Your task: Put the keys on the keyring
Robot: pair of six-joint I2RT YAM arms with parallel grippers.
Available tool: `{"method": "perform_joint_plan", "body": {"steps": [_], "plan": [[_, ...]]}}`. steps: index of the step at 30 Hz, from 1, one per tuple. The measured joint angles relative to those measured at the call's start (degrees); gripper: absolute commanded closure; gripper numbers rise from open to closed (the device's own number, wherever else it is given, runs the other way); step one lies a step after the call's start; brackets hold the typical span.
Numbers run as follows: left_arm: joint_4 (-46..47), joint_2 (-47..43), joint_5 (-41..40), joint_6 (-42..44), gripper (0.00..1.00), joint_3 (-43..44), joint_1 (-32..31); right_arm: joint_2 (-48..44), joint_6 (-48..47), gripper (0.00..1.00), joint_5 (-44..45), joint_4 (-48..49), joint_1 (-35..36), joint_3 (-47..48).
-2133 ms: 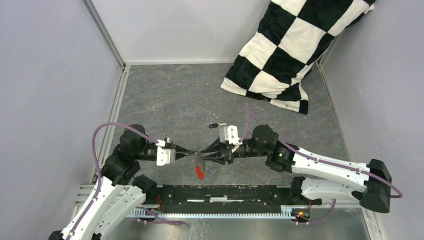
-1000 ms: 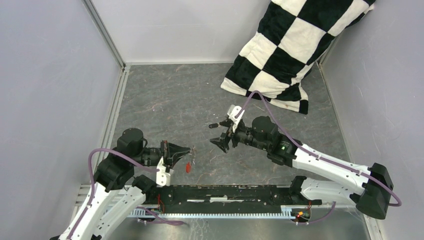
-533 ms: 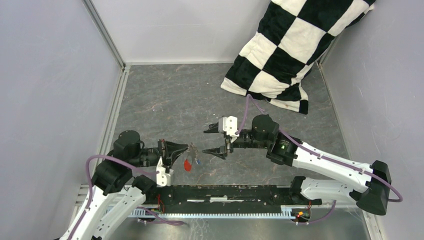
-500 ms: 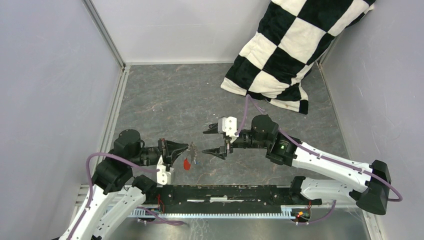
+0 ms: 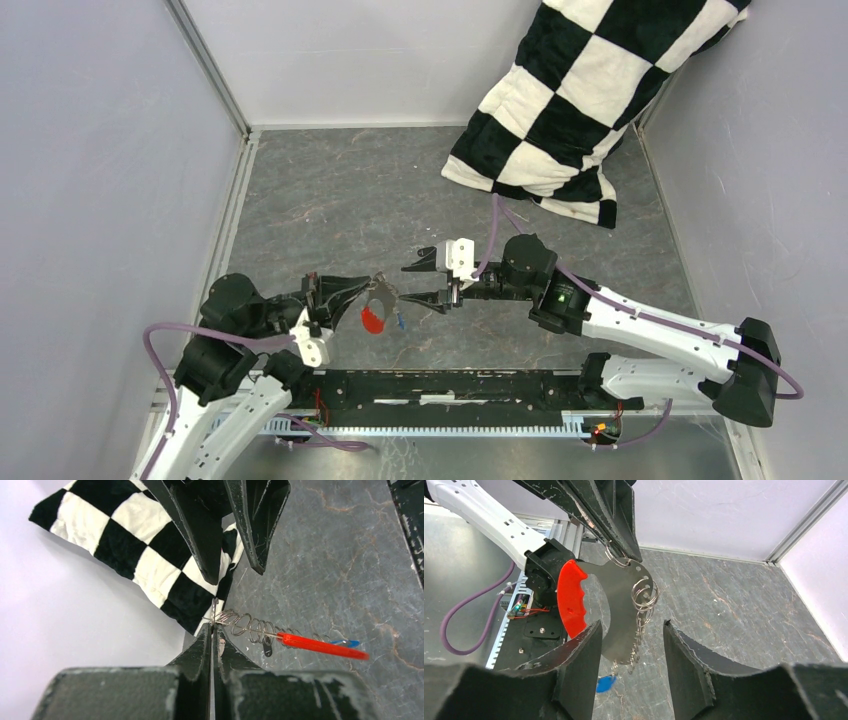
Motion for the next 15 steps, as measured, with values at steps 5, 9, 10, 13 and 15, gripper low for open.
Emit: {"method": "perform_joint_plan", "body": {"steps": [5, 9, 10, 13, 15], "plan": [[1.38, 2.03, -0.04, -5.86, 0.98, 0.61, 0.00, 0.00, 0.04, 0.48, 0.55, 1.27, 0.02, -0.48], [2.45, 3.02, 0.94, -11.15, 0.98, 1.05, 0.00, 0.00, 0.15, 0.49, 0.68, 2.16, 0.02, -0.79], [2.64, 3.04, 1.27, -12.20, 0.98, 1.11, 0.00, 0.00, 0.15, 0.50, 0.72, 2.45, 0.02, -0.81], [3.37, 3.06, 2.29, -14.78, 0.98, 1.40, 0.00, -0.02, 0.15, 0.50, 0.90, 2.97, 0.02, -0.85], [3.58, 3.06, 2.64, -15.67, 0.98, 1.42, 0.00, -0.02, 0.15, 0.50, 1.03, 3.15, 0.02, -0.85]]}}
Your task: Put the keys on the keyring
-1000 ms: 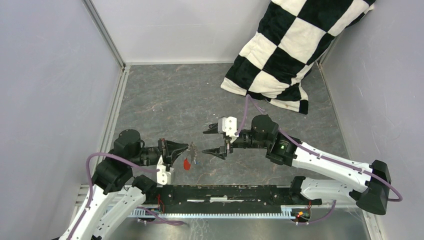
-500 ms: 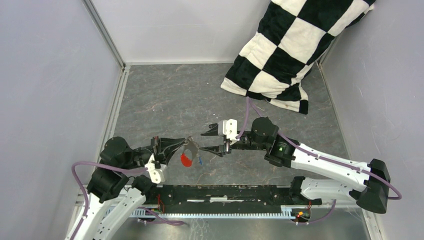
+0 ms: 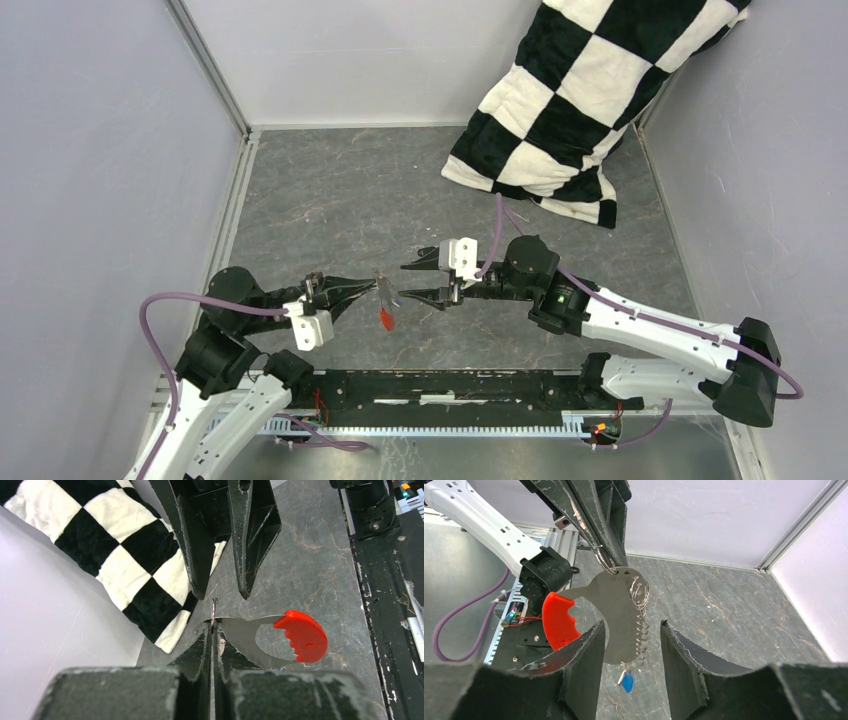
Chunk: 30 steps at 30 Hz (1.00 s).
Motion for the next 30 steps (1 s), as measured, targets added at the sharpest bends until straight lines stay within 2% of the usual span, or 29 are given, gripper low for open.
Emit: {"method": "perform_joint_plan", "body": {"steps": [12, 25, 27, 30], "plan": [[0.39, -2.64, 0.42, -0.39, 0.98, -0.20, 0.00, -0.46, 0.02, 0.47, 0.87, 0.50, 0.00, -0.87], [0.76, -6.21, 1.92, 5.35, 0.98, -2.45, 0.00, -0.85, 0.02, 0.45, 2.43, 0.87, 0.00, -1.86], [0.76, -6.36, 1.99, 6.05, 0.98, -2.49, 0.00, -0.96, 0.02, 0.41, 2.95, 0.92, 0.00, -2.01], [0.76, -6.93, 2.47, 6.88, 0.98, -2.86, 0.00, -1.20, 0.61, 0.29, 5.31, 0.87, 0.00, -2.67]]}}
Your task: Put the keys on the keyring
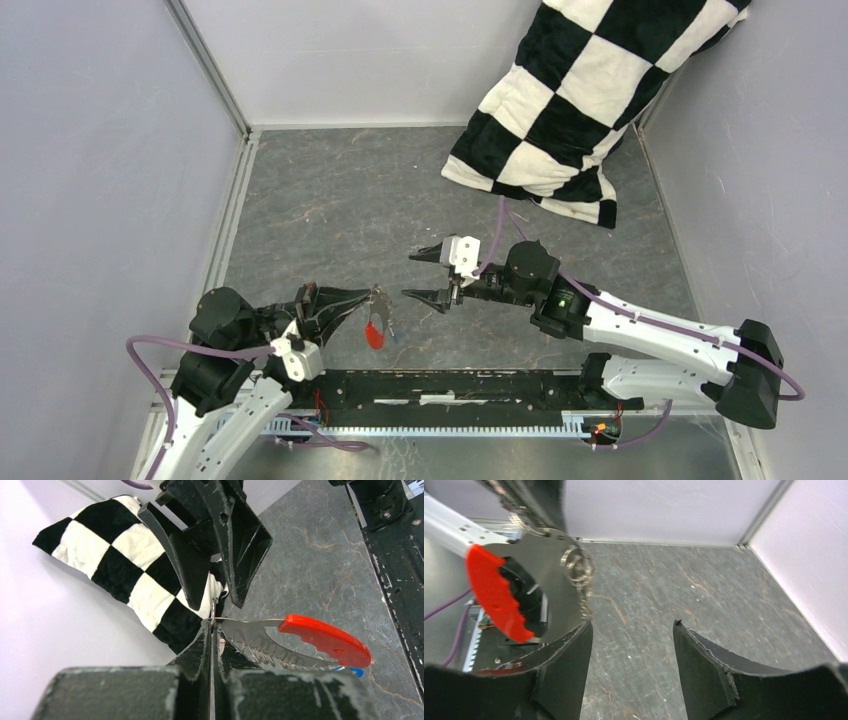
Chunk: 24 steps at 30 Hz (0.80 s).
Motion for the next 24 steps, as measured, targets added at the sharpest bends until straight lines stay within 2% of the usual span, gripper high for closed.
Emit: {"method": "perform_joint_plan", "body": {"steps": [2, 4, 7, 11, 14, 19, 24], "plan": [[0.00, -0.15, 0.35, 0.44, 0.98, -0.22, 0.00, 0.00, 0.83, 0.21, 2.95, -0.39, -0.07, -0.22], [0.00, -0.13, 0.33, 0.52, 0.98, -0.44, 0.00, 0.02, 3.10, 0.21, 6.12, -1.11, -1.36, -0.31], [0.13, 0.66, -0.79, -1.03, 0.98, -0.46, 0.00, 0.66, 7.19, 0.29, 9.64, -1.73, -5.81, -0.94], [0.44, 4.66, -4.81, -7.10, 0.98, -0.46, 0.00, 3.39, 11.19, 0.33, 14.88, -3.08, -11.06, -3.26], [0.13, 8.61, -7.78, -11.47, 0.98, -0.46, 0.02, 8.50, 11.72, 0.38, 17.33, -4.52, -12.24, -3.67], [-1.01, 10.91, -11.10, -16.15, 0.98, -0.46, 0.02, 18.53, 12.74, 0.40, 18.27, -5.81, -13.64, -3.32], [-1.77, 12.24, -11.45, -19.41, 0.98, -0.28, 0.02, 25.83, 12.96, 0.42, 17.35, -2.49, -15.61, -3.32]]}}
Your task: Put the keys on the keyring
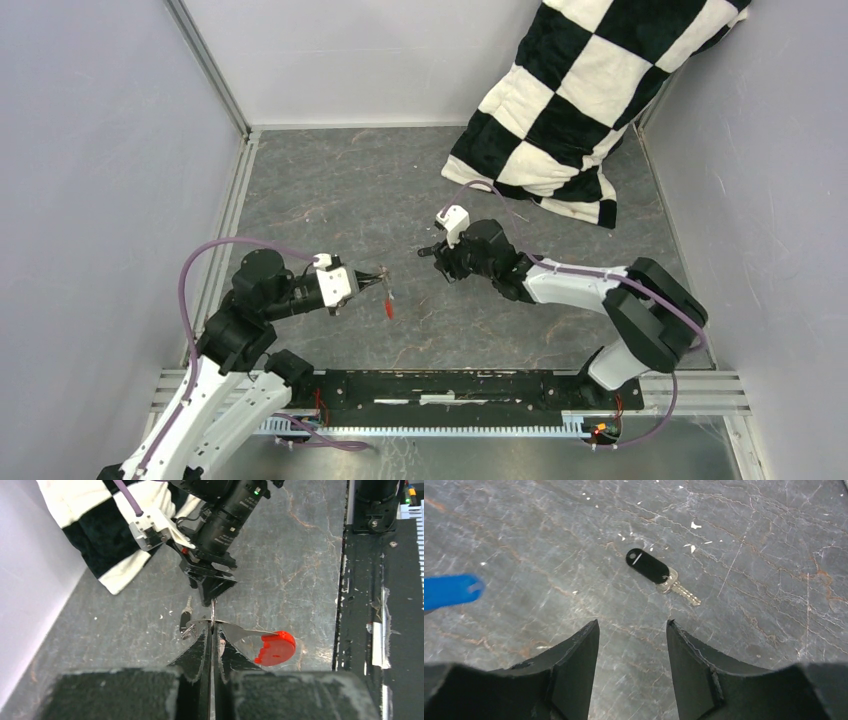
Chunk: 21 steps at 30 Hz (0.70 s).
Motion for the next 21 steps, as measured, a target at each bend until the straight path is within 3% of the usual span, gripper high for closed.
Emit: {"method": "perform_joint_plan", "body": {"steps": [12, 21], "plan": [[-0.63, 2.95, 0.28, -6.03, 0.98, 1.46, 0.00, 14.38, 3.69, 0.53, -8.48, 11.54, -8.26, 1.18], [-0.66, 3.37, 0.02, -7.02, 0.98, 1.49, 0.00, 17.49, 5.88, 0.60, -13.33, 15.37, -9.05, 3.58]]}}
